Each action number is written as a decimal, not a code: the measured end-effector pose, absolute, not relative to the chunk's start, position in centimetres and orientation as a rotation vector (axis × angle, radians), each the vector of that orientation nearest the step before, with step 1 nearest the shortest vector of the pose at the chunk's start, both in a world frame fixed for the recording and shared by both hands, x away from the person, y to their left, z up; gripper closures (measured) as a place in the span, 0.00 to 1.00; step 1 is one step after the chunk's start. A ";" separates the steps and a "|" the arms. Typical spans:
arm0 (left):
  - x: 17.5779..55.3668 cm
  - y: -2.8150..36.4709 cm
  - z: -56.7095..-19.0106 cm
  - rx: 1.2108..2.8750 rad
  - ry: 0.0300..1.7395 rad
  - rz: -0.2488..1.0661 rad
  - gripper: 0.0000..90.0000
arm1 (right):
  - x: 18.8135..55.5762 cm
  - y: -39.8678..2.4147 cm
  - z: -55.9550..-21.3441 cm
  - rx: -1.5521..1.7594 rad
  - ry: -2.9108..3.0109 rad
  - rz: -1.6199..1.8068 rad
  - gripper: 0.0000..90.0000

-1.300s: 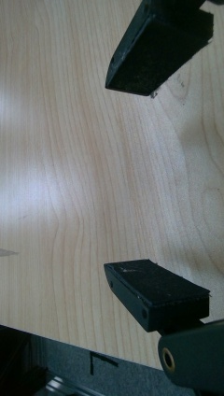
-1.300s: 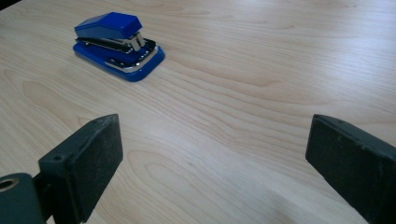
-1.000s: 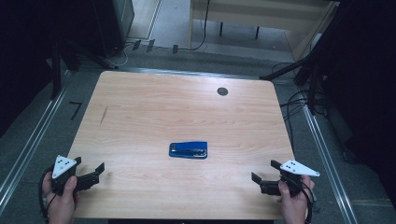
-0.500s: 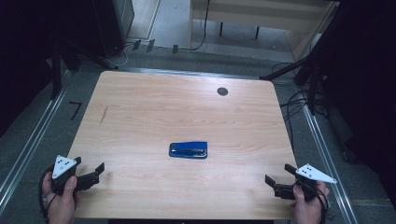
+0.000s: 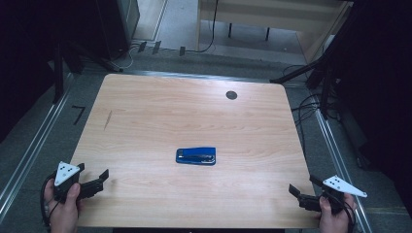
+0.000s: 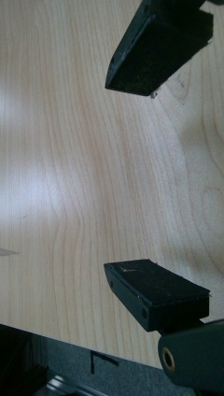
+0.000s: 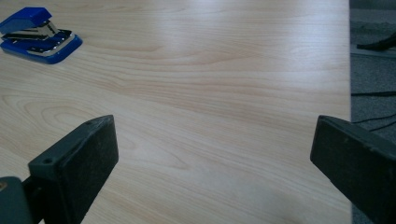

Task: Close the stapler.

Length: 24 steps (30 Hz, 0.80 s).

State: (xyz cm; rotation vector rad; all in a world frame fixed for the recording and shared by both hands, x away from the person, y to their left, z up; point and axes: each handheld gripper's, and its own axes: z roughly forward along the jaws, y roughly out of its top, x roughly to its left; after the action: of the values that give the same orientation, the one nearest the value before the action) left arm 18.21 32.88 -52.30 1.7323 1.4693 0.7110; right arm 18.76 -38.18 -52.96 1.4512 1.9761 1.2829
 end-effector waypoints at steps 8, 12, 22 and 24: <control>18.2 32.9 -52.3 1.732 1.468 0.710 0.12 | 18.4 -39.5 -53.2 1.461 1.953 1.299 0.01; 18.2 32.9 -52.3 1.728 1.468 0.703 0.12 | 18.4 -40.0 -53.7 1.462 1.948 1.314 0.01; 18.2 32.9 -52.3 1.728 1.466 0.702 0.12 | 18.6 -40.4 -54.7 1.481 1.944 1.299 0.01; 18.2 32.9 -52.3 1.730 1.466 0.702 0.12 | 18.6 -40.4 -54.9 1.489 1.941 1.303 0.01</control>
State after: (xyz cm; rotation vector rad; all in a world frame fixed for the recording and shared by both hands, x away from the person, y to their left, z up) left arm 18.24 32.90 -52.32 1.7301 1.4659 0.7025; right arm 18.56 -40.37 -54.86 1.4892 1.9408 1.3035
